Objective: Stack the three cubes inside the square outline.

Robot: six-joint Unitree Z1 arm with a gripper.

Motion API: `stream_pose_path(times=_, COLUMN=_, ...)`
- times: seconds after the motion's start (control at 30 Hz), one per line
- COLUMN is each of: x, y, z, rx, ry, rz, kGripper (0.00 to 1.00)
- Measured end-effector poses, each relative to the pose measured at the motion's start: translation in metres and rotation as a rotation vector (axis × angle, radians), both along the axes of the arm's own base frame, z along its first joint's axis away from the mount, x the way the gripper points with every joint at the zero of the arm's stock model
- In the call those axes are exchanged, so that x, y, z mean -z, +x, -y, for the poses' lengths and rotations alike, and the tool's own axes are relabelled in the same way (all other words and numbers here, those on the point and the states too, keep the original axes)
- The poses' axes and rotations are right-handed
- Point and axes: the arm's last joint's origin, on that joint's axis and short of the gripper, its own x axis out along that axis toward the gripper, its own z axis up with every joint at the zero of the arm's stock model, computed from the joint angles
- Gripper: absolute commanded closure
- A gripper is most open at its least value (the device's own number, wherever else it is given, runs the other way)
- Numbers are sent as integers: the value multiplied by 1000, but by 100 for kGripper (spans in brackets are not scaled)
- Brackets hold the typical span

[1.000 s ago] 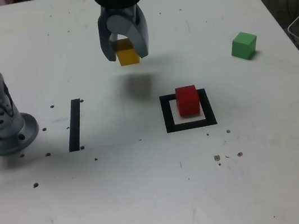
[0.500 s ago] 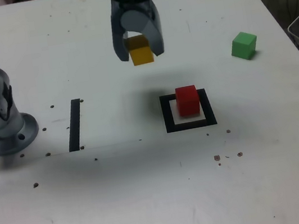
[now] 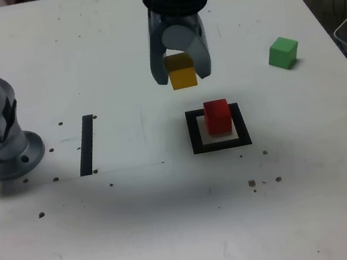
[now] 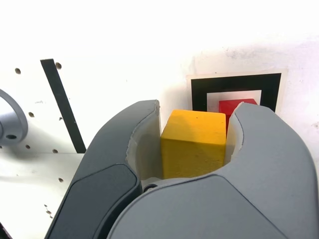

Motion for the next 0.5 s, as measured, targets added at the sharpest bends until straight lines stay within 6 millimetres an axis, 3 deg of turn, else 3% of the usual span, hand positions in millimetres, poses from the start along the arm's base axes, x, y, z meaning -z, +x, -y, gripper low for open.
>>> stream_pose_path(times=0.3, x=-6, y=17, z=6, rx=-34, ry=15, rz=-7, kGripper=89)
stream_pose_path(times=0.5, x=0, y=28, z=12, rx=-40, ry=8, rz=-19, kGripper=89)
